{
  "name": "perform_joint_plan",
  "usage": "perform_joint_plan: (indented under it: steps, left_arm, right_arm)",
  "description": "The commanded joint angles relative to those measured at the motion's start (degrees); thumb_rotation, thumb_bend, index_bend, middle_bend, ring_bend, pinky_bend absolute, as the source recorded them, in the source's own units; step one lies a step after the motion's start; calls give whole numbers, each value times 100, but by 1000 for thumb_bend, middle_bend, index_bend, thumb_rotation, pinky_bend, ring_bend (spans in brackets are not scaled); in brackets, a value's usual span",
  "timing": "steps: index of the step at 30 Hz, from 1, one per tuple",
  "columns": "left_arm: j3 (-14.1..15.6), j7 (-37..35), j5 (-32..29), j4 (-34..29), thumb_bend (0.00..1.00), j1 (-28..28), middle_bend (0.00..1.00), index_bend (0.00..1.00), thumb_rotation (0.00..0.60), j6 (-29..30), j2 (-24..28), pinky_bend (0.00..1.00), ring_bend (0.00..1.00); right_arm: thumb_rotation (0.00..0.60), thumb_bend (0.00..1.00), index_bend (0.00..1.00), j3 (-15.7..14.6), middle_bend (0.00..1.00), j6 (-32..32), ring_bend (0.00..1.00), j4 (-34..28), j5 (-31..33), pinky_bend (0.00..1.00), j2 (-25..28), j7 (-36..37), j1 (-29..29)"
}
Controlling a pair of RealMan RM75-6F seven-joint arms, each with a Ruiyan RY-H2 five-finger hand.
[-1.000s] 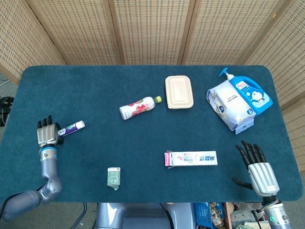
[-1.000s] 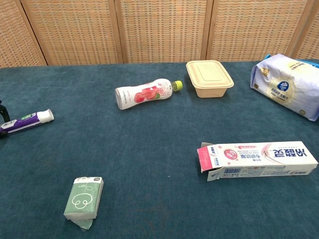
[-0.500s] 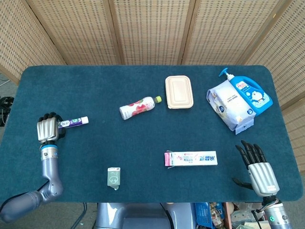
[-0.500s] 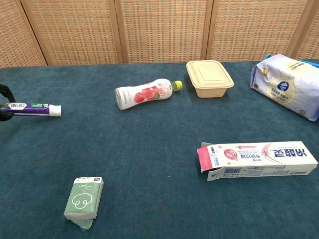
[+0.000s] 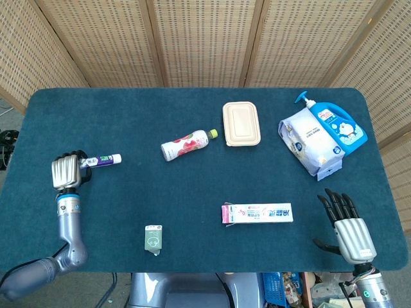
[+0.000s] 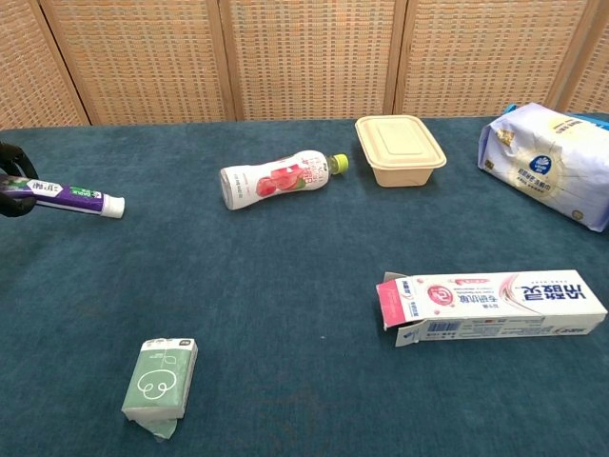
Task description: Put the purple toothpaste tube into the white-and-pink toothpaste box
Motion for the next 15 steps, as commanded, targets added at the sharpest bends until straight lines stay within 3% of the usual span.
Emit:
perform_joint_plan:
  steps: [1,15]
  left_arm:
    - [-21,-86,93,-117,537,25,425,795,600,-1,58,337,331]
    - [-160,-500,651,-1253,536,153,446,805,600,303,467,357,353]
  right_arm:
    - [600,26,0,-2,0,1,0,0,0,0,1,-1,-1]
    - [600,27,0,-13,0,9,0,-9,-21,0,-2,-25,-5]
